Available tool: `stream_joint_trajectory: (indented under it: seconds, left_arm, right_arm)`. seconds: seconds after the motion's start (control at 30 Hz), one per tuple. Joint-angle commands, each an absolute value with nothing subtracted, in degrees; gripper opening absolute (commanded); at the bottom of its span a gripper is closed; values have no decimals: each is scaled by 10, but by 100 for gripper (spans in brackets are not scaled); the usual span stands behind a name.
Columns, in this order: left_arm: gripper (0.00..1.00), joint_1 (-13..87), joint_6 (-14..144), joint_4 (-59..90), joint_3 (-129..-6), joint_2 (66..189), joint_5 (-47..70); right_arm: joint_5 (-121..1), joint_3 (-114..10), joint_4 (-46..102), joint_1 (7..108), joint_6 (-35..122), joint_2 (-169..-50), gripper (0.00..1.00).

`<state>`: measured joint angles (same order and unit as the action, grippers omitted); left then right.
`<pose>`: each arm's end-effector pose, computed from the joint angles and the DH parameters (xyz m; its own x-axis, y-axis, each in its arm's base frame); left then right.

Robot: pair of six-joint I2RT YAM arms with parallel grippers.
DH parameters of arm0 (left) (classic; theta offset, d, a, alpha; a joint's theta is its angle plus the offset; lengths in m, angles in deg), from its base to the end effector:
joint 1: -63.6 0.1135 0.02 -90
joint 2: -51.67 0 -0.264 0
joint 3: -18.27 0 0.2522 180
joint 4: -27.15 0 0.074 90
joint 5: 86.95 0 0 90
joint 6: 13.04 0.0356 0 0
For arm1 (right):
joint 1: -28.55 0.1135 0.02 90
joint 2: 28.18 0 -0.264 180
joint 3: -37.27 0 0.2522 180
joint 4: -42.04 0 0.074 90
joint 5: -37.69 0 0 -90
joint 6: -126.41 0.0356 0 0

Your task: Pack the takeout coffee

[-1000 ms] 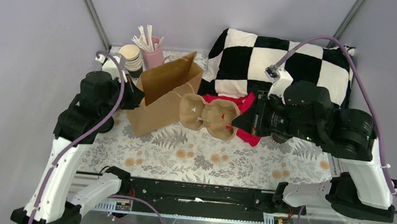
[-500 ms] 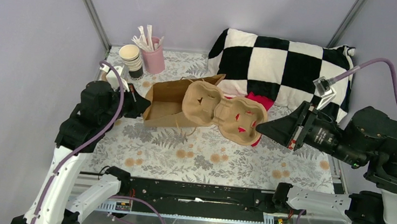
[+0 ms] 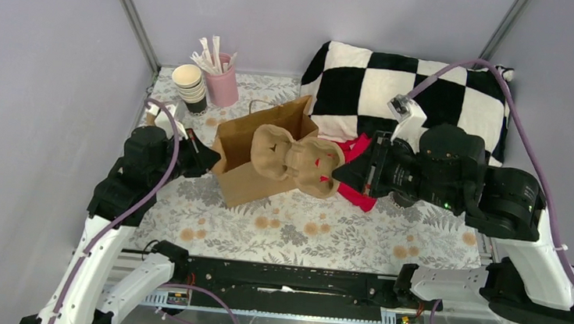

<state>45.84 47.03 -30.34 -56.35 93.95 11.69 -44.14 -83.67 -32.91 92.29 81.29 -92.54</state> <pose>0.1285 -0.0468 0.3796 -0.5658 -0.3367 -0.7526 0.1716 0.8447 -0.5070 0.0702 0.1308 0.5276 -0.6831 0.1941 -0.7041 -0.4883 0.5955 0.6379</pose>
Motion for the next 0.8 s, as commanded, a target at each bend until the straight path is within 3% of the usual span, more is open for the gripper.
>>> stream_joint_trajectory:
  seconds: [0.0, 0.1, 0.23, 0.33, 0.77]
  left_arm:
    - [8, 458, 417, -322, -574, 948, 93]
    - [15, 458, 386, -391, -653, 1000, 48]
    - [49, 458, 356, -478, -755, 1087, 18]
    - [63, 458, 347, -513, -801, 1127, 7]
    - [64, 458, 360, -600, -896, 1238, -111]
  right_arm:
    - [-399, -923, -343, 925, 728, -970, 0]
    - [-365, -966, -368, 924, 690, -996, 0]
    - [-353, -976, -348, 924, 666, -1001, 0]
    - [-351, -963, -337, 925, 661, -997, 0]
    - [-338, -930, -324, 924, 625, -977, 0]
